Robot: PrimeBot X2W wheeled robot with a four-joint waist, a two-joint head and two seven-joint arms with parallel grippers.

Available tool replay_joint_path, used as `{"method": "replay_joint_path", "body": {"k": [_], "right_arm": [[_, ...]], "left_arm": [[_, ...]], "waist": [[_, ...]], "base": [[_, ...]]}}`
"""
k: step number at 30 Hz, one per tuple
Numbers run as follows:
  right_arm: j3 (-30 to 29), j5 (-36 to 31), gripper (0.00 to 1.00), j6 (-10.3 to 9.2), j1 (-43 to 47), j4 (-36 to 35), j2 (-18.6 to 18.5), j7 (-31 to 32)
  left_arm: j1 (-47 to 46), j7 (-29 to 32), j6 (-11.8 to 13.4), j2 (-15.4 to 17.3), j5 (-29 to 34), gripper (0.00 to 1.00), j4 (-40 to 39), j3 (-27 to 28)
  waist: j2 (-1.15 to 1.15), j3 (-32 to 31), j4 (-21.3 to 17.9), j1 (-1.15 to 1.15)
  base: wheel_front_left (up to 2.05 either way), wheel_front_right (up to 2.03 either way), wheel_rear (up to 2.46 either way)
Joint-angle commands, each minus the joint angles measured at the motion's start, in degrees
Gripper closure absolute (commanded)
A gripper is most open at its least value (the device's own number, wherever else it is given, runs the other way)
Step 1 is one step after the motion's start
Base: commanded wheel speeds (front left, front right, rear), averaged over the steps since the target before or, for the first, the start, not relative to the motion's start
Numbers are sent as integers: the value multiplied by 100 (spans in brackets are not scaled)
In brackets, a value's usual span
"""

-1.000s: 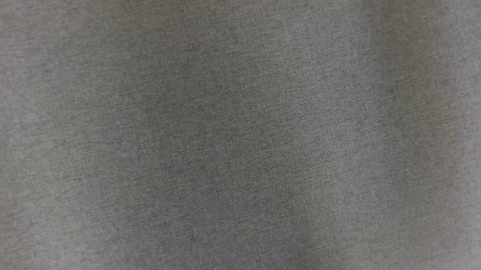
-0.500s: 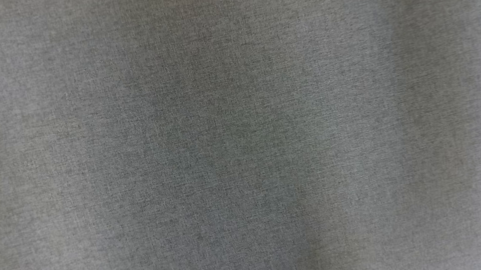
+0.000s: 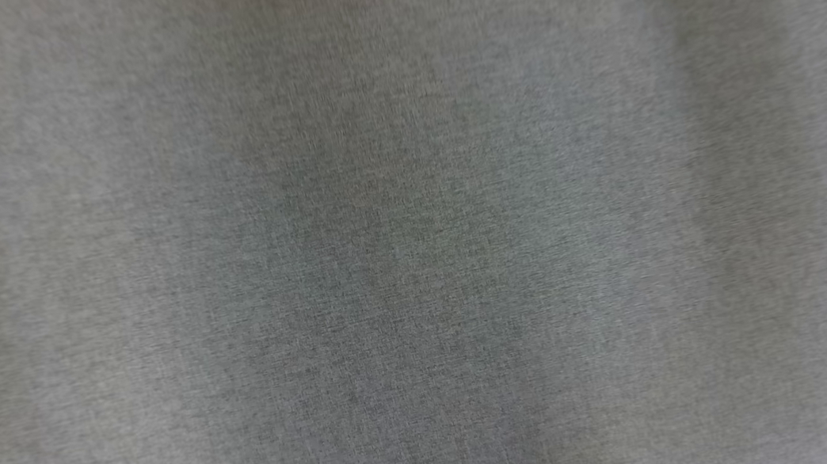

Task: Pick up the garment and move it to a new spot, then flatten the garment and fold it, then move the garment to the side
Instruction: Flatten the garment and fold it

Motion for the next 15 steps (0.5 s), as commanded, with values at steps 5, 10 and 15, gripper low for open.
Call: {"method": "replay_joint_path", "body": {"k": [5, 10, 15], "right_arm": [[-5, 328, 100, -15, 1585, -923, -175, -157], [-215, 423, 100, -15, 3062, -1763, -323, -88], [-726, 359, 100, -15, 4522, -2517, -271, -23]], "left_arm": [[1708, -35, 380, 289, -115, 100, -1259, 322], [3343, -38, 913, 510, -164, 100, -2521, 581], [4972, -39, 1396, 682, -165, 100, -3640, 762]], "waist": [[0, -683, -80, 0], [0, -1045, -55, 0], [0, -1353, 13, 0]], "base": [[0, 0, 0], [0, 0, 0], [0, 0, 0]]}}
